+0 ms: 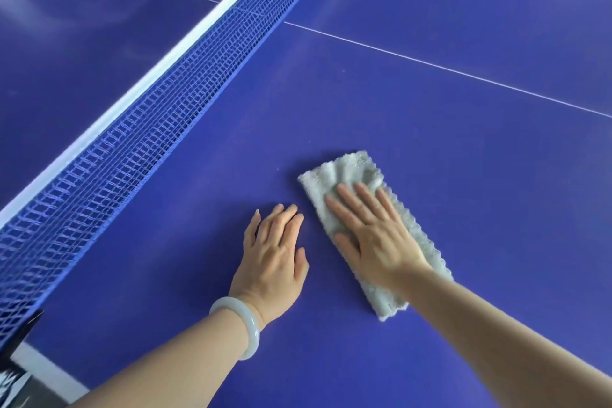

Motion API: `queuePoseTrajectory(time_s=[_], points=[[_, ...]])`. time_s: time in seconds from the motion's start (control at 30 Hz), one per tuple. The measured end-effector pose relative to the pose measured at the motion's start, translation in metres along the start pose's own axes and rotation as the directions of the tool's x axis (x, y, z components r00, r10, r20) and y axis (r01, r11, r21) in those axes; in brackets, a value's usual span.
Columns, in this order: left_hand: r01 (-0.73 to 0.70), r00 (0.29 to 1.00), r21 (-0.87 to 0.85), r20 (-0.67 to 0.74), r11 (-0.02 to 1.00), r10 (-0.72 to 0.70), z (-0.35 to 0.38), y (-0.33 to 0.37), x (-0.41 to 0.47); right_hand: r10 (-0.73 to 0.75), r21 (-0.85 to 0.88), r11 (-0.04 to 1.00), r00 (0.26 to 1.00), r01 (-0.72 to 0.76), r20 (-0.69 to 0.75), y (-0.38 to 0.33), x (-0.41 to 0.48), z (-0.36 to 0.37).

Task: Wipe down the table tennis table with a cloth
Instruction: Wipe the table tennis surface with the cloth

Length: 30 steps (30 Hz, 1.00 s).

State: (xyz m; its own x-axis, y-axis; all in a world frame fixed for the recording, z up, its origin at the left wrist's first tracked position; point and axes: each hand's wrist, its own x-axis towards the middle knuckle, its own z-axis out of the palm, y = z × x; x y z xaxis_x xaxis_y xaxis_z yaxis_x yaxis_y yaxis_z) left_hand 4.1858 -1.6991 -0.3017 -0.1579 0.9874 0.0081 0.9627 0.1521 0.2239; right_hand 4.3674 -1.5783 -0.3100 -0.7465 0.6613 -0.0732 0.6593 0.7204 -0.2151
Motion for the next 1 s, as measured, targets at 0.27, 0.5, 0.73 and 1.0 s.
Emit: queuePoseTrajectory(time_s=[0.27,0.5,0.73,1.0], points=[[-0.008,1.000,0.046,0.027,0.999,0.007,-0.001,0.001,0.001,0.507,0.129,0.860,0.852,-0.493,-0.128,-0.016,0.062,-0.004],[-0.026,1.000,0.030,-0.013,0.999,0.027,0.002,0.000,0.001,0.398,0.510,0.805,0.913,-0.302,-0.088,0.027,-0.019,-0.040],[-0.017,0.997,0.042,-0.070,0.999,0.020,-0.003,0.006,0.000,0.815,0.262,0.580,0.557,-0.772,-0.161,0.162,-0.035,-0.046],[-0.124,0.992,0.087,-0.019,0.988,0.126,0.005,0.097,0.049,0.804,0.285,0.594,0.551,-0.752,-0.222,0.170,-0.036,-0.039]])
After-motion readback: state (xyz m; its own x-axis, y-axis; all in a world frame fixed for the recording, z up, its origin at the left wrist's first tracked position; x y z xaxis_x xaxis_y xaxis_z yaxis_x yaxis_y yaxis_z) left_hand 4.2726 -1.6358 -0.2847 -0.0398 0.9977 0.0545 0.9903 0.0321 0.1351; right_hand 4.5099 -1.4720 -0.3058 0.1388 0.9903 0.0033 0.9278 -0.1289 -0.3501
